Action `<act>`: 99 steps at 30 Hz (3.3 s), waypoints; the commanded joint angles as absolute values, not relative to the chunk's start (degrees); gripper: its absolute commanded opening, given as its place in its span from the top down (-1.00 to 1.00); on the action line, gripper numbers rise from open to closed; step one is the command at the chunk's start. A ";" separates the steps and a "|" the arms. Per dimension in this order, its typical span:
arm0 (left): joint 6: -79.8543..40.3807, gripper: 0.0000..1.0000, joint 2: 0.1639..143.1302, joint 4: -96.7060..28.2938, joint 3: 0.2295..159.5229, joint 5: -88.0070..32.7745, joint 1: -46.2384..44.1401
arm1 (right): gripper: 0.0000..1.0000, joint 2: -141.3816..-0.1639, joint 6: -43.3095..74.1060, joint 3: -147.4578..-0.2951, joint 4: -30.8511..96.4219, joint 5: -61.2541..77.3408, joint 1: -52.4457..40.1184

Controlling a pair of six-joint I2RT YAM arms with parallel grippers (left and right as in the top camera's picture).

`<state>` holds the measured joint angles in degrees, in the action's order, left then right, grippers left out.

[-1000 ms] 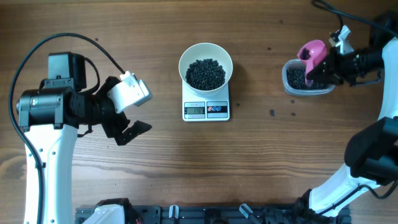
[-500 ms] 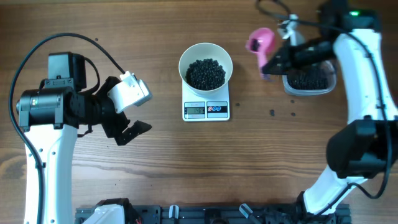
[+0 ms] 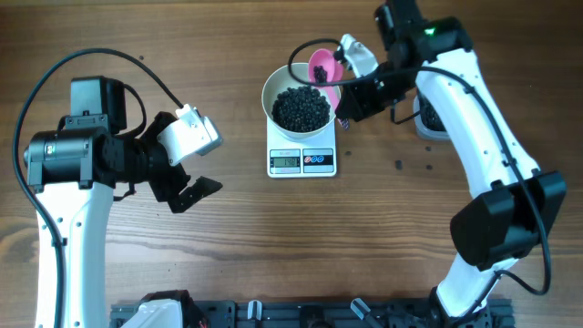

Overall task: Scoop item into bowl and weigh 150g on scale
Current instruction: 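Carry the filled pink scoop left over the white bowl, then tilt the pink scoop slightly to trickle beans into the bowl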

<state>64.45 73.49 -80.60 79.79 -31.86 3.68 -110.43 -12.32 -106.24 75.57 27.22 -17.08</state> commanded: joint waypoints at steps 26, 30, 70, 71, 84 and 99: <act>65.60 -1.00 72.93 -80.62 80.90 -33.12 3.92 | 0.92 -107.46 -9.10 -109.32 73.95 0.97 -27.53; 65.58 -1.00 72.93 -80.62 80.90 -33.12 3.92 | 0.91 -107.00 -8.29 -110.50 74.24 1.50 -27.86; 65.58 -1.00 72.93 -80.62 80.90 -33.12 3.92 | 0.91 -107.53 -4.97 -110.67 76.23 -2.04 -31.29; 65.58 -1.00 72.93 -80.62 80.90 -33.12 3.92 | 0.91 -107.35 -4.51 -110.52 76.12 -2.09 -31.33; 65.60 -1.00 72.93 -80.62 80.90 -33.12 3.92 | 0.91 -107.63 -1.48 -110.61 75.77 -5.65 -31.66; 65.60 -1.00 72.93 -80.62 80.90 -33.12 3.92 | 0.91 -107.31 -4.38 -111.92 76.55 -5.23 -33.15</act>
<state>64.45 73.49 -80.60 79.79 -31.86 3.68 -108.75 -4.08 -109.34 76.93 -5.63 -31.97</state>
